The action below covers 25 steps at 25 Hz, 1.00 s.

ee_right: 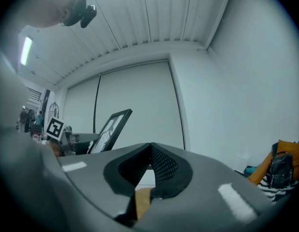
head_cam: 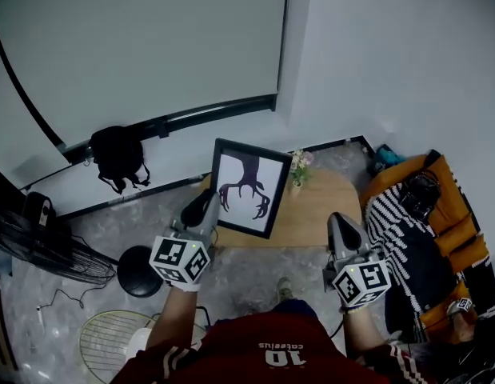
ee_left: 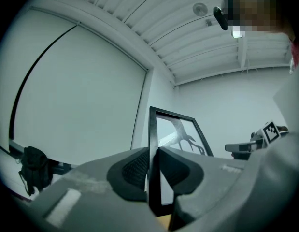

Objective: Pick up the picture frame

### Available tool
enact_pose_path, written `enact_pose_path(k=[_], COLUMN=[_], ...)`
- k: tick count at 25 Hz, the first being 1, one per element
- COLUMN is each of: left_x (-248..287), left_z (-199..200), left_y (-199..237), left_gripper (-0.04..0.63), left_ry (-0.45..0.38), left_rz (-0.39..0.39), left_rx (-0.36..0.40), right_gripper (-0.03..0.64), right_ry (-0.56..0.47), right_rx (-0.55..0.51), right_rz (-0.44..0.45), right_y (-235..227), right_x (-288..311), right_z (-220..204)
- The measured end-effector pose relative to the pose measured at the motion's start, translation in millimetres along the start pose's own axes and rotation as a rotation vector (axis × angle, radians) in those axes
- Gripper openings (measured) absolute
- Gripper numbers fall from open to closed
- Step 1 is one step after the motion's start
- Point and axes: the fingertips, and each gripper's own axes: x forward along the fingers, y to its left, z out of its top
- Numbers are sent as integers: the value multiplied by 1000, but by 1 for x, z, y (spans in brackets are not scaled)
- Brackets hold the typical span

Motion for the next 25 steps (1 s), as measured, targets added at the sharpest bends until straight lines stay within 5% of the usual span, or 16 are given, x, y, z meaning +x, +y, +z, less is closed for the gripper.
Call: enact_pose_path(k=[25], left_x=[-20], left_z=[28], left_y=[-16], left_gripper=[72], left_ry=[-83], left_rz=[67], left_rx=[24], right_gripper=[-8], right_ry=[-44], right_rx=[12], right_rz=[-43], right_y=[-22], right_x=[-25], right_z=[14])
